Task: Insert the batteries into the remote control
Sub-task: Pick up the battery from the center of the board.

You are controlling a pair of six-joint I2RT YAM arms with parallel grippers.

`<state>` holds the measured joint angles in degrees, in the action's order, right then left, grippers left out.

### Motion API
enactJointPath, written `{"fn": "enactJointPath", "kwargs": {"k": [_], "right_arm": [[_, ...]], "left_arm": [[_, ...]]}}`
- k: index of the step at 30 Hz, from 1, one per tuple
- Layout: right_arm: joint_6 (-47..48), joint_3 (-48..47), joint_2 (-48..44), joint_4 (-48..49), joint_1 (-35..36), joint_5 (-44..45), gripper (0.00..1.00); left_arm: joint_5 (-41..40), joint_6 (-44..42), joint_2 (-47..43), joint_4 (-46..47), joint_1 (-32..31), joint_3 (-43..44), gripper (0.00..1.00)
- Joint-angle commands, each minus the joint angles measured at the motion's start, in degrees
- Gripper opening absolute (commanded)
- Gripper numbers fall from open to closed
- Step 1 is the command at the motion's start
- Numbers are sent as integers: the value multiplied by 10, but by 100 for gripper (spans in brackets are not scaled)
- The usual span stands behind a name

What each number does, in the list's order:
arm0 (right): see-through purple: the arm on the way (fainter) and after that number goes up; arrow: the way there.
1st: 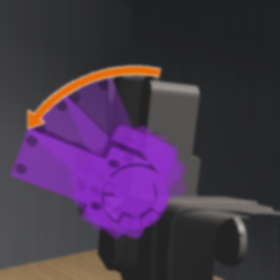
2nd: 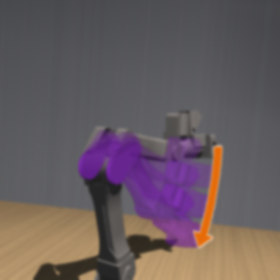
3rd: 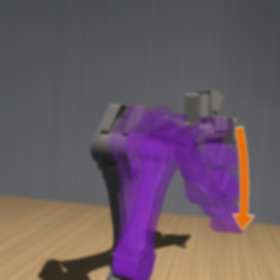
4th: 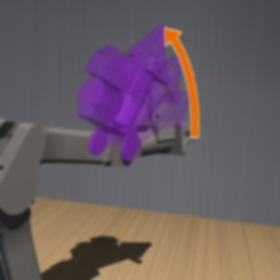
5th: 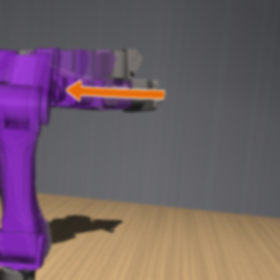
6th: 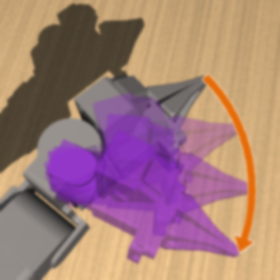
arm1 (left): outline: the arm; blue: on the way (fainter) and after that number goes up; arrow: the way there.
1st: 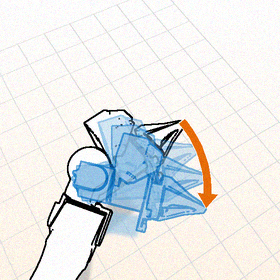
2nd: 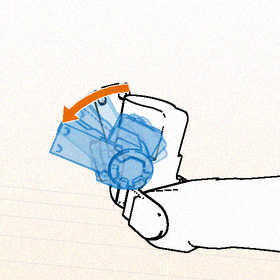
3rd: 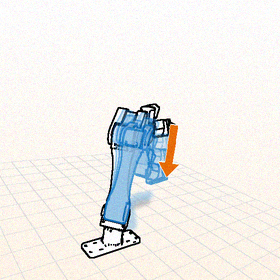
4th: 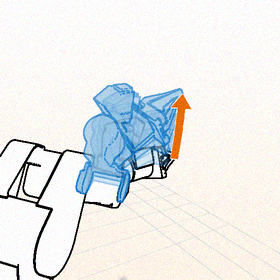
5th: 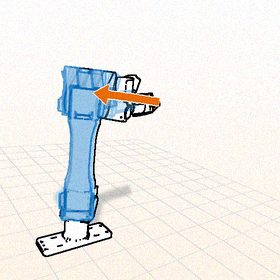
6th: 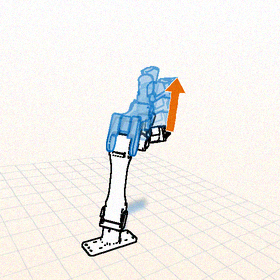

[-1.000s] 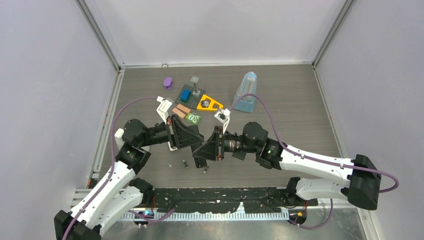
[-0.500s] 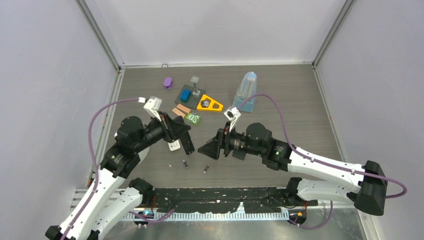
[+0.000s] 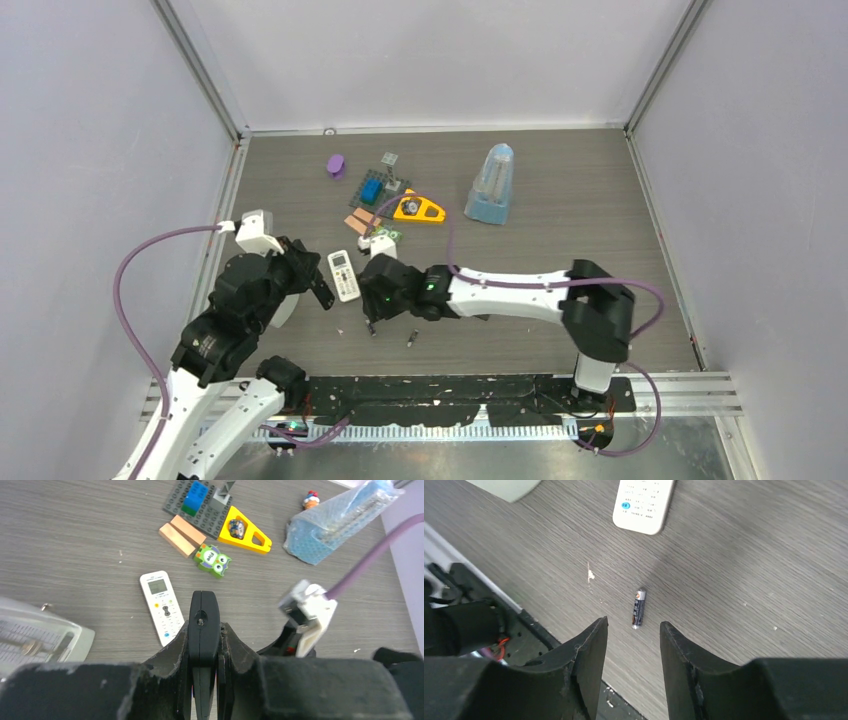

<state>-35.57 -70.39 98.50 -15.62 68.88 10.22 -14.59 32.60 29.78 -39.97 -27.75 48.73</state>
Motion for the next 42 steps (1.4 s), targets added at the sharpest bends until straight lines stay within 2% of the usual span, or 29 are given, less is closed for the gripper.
{"fn": "enactJointPath", "kwargs": {"k": [1,7,18,22,25,27,31,36,40,42], "right_arm": [[27,-100,84,-87,32,53,48],[25,-201,175,-160,45,71,47],[27,-233,235,-186,46,61,38],[22,-238,252,-191,44,49,26],[12,-240,256,-201,39,42,12],[5,-231,249,-201,34,42,6],[3,-191,199,-177,27,64,5],[13,-108,48,-126,16,106,5],[-13,-25,-78,-104,-21,134,5],[-15,39,-147,-61,-45,129,5]], "left_arm": [[-53,11,-9,-26,0,26,0],[-76,13,-17,-33,0,26,0],[-68,14,-15,-24,0,19,0],[-67,13,-17,-25,0,19,0],[-66,15,-18,-26,0,18,0],[-61,16,-17,-26,0,19,0],[-33,12,-12,-15,0,17,0],[48,4,-1,27,0,13,0],[168,-5,7,116,0,-12,0],[242,-5,17,167,-1,-23,0]]}}
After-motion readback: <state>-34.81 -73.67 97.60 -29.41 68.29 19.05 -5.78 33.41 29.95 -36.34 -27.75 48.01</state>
